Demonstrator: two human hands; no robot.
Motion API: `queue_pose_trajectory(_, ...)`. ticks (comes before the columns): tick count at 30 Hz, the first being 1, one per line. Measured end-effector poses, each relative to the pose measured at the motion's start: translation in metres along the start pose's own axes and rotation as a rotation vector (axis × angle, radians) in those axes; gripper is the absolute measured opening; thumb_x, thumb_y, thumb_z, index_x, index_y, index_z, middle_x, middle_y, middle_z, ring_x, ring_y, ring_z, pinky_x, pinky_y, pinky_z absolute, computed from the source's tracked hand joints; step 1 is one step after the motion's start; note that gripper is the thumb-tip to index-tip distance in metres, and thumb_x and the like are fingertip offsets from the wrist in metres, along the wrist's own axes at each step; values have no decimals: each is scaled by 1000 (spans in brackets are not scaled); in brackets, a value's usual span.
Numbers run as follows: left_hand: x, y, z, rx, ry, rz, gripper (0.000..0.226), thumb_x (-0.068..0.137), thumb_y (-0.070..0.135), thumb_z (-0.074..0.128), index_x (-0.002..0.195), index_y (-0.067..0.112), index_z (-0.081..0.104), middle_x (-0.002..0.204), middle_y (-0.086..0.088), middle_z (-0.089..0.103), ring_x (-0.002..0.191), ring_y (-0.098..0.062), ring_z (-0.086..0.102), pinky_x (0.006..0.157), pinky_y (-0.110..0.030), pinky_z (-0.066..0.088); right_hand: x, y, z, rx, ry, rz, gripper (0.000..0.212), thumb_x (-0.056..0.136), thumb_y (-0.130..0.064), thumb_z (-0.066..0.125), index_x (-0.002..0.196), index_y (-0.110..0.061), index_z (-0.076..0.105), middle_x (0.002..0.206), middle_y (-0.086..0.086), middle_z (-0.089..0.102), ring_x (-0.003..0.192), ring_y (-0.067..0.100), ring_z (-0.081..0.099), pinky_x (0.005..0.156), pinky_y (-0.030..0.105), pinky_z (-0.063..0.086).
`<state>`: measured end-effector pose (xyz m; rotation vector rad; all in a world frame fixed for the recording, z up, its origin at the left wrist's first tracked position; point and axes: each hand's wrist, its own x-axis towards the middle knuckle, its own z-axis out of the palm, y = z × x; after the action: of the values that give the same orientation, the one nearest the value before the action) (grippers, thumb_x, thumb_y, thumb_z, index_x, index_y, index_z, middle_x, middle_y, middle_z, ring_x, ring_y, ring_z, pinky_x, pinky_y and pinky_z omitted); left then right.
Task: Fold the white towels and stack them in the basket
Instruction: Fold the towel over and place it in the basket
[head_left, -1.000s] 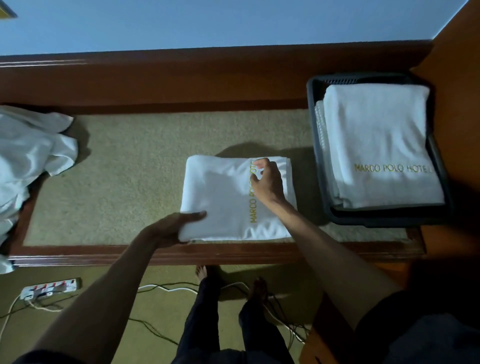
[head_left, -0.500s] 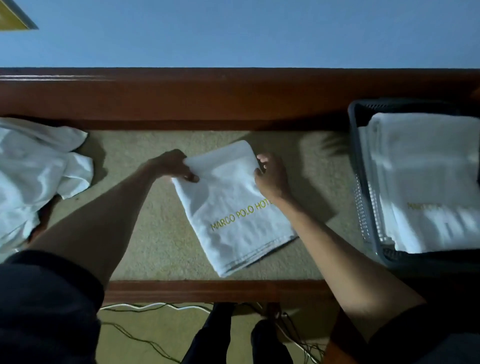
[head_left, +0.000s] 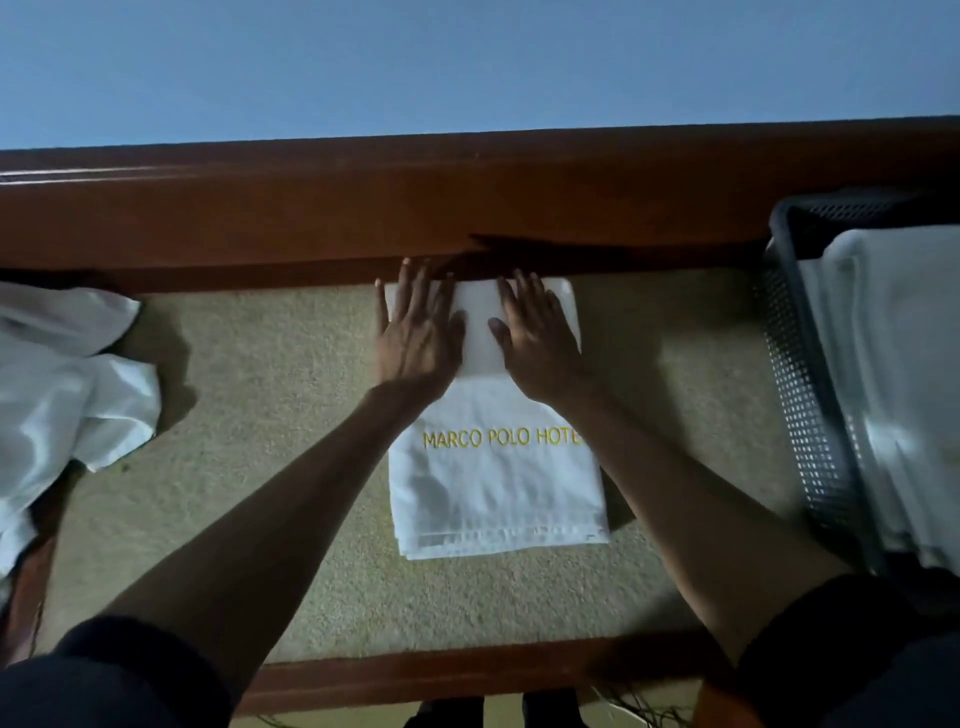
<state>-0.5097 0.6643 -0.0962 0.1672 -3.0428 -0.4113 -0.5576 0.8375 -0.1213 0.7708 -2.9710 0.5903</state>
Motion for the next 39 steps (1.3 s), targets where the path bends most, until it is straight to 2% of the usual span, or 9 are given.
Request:
queue_pose_trajectory(2, -4, 1, 16, -12, -41, 27, 61, 108, 44, 25, 162, 16, 25, 168, -13, 24, 158, -28, 13, 127, -51, 4, -3, 5, 10, -74, 85, -34, 56, 108, -36, 34, 153, -3, 40, 158, 21, 38, 148, 35, 34, 121, 48, 25)
queue_pose_trajectory(6, -7, -4, 36, 12, 6, 7, 60, 109, 46, 22, 164, 20, 19, 169, -8, 21, 158, -24, 14, 128, -49, 9, -3, 7, 21, -88, 183, -45, 54, 107, -32, 39, 154, -7, 38, 161, 15, 36, 151, 28, 31, 124, 44, 21)
queue_pose_trajectory(11, -7, -1, 37, 12, 32, 3, 61, 109, 46, 23, 164, 21, 19, 170, -8, 20, 158, -25, 13, 128, -48, 10, -4, 9, 20, -89, 169, -54, 57, 106, -34, 38, 156, -8, 34, 163, 14, 32, 152, 27, 27, 124, 46, 20)
queue_pose_trajectory(20, -90, 23, 34, -14, -35, -57, 63, 112, 45, 21, 165, 20, -2, 172, -11, -8, 159, -25, -8, 129, -46, 3, -87, 1, 11, -130, 230, -113, 56, 108, -33, 43, 155, -3, 35, 162, 19, 29, 153, 30, 24, 122, 49, 26)
queue_pose_trajectory(29, -195, 33, 28, 0, -32, -15, 65, 109, 48, 27, 165, 19, 12, 172, -7, 6, 159, -23, 2, 129, -43, 6, -180, 0, -5, 45, 45, -93, 61, 106, -35, 41, 158, -7, 30, 167, 11, 23, 156, 27, 14, 125, 47, 17)
queue_pose_trajectory(35, -247, 26, 19, -66, -112, 27, 64, 110, 44, 25, 165, 20, 4, 173, -1, -4, 159, -18, -7, 128, -41, 2, -233, 5, -17, 148, 72, -115, 54, 105, -21, 44, 155, -1, 34, 164, 14, 27, 155, 29, 19, 125, 45, 20)
queue_pose_trajectory(37, -254, 22, 12, -137, -125, 32, 60, 110, 43, 27, 165, 21, 16, 172, 0, 7, 159, -18, 5, 128, -42, 13, -245, 8, -21, 132, 74, -120, 53, 105, -18, 46, 153, 0, 37, 163, 15, 31, 153, 28, 25, 124, 43, 25)
queue_pose_trajectory(38, -252, 20, 4, -169, -83, 36, 56, 108, 42, 33, 160, 21, 33, 169, -3, 24, 155, -20, 24, 123, -43, 30, -246, 12, -25, 138, 69, -124, 50, 104, -18, 47, 151, 1, 42, 161, 15, 36, 151, 26, 31, 123, 40, 28)
queue_pose_trajectory(39, -248, 20, -6, -191, 2, 22, 49, 106, 41, 40, 148, 21, 54, 157, -5, 47, 141, -23, 50, 105, -40, 50, -244, 14, -33, 172, 64, -108, 46, 104, -18, 47, 146, -1, 50, 157, 13, 43, 147, 25, 38, 121, 37, 32)
